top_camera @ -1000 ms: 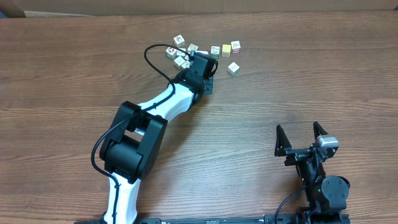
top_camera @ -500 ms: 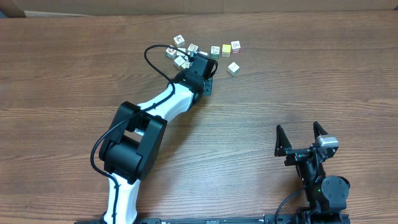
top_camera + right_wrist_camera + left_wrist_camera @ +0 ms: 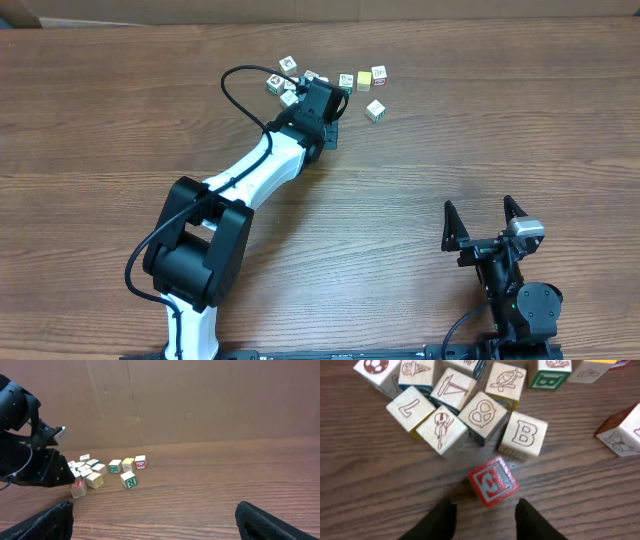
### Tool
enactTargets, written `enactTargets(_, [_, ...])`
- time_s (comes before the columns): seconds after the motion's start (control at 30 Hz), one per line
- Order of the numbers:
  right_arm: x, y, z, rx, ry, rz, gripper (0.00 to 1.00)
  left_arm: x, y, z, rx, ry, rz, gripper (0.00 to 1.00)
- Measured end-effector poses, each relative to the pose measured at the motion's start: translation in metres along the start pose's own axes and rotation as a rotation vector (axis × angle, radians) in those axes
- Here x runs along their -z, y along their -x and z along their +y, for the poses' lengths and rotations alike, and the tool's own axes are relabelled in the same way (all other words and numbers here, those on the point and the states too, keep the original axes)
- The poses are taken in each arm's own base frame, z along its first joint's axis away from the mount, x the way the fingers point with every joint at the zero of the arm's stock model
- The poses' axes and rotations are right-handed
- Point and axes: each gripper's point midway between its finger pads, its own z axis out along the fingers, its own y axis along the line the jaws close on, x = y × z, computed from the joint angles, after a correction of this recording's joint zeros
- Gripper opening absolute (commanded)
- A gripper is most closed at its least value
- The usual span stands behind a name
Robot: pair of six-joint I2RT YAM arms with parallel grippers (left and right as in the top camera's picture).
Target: Form a horizontal line
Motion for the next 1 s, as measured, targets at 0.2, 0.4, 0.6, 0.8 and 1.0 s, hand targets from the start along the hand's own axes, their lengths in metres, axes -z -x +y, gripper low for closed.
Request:
enactTargets(0.2, [0.0, 0.0, 0.0, 0.0, 0.0, 0.0, 1.0, 0.0, 0.002, 0.0, 0.048, 0.0, -0.009, 0.47])
enactTargets(0.4, [0.0, 0.0, 0.0, 0.0, 0.0, 0.0, 1.0, 0.0, 0.012, -0.004, 0.123, -0.015, -0.048, 0.58])
enactTargets(0.6, [0.0, 0.0, 0.0, 0.001, 0.0, 0.0, 1.0, -0.014, 0.008, -0.006, 0.146, -0.017, -0.051, 0.59])
enactTargets(0.8, [0.0, 0.0, 0.0, 0.0, 0.0, 0.0, 1.0, -0.025, -0.001, -0.006, 0.149, -0.01, -0.035, 0.58])
enactTargets(1.0, [0.0, 0.0, 0.0, 0.0, 0.0, 0.0, 1.0, -0.025, 0.001, -0.006, 0.151, -0.012, -0.04, 0.57])
